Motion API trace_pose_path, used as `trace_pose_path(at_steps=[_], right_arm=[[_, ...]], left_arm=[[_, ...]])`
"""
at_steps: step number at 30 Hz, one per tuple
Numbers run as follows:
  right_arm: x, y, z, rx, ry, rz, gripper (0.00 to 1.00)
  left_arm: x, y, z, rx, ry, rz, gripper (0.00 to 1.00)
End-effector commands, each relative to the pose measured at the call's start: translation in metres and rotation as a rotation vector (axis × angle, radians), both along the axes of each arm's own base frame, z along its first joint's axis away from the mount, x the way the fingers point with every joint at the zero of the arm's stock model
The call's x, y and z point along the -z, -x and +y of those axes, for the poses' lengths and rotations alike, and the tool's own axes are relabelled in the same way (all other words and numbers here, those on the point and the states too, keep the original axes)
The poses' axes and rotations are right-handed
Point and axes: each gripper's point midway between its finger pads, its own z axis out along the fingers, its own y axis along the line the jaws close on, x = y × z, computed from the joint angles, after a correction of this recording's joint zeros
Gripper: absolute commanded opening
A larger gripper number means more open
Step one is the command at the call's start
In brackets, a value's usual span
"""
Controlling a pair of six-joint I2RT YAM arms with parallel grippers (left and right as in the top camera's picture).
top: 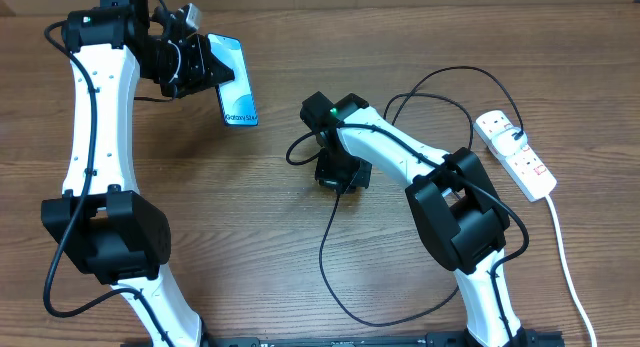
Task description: Plug charger to phone and switch on socket
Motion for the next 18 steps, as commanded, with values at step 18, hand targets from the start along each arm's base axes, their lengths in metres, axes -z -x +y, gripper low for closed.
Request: trace_pose_path(at_steps=[18], right_arm=[[0.0021, 0.0057, -0.0026, 0.024, -0.003, 0.03, 0.19]], left_arm=[[-0.0174, 0.0015, -0.0091, 0.038, 0.032, -0.054, 0.04]])
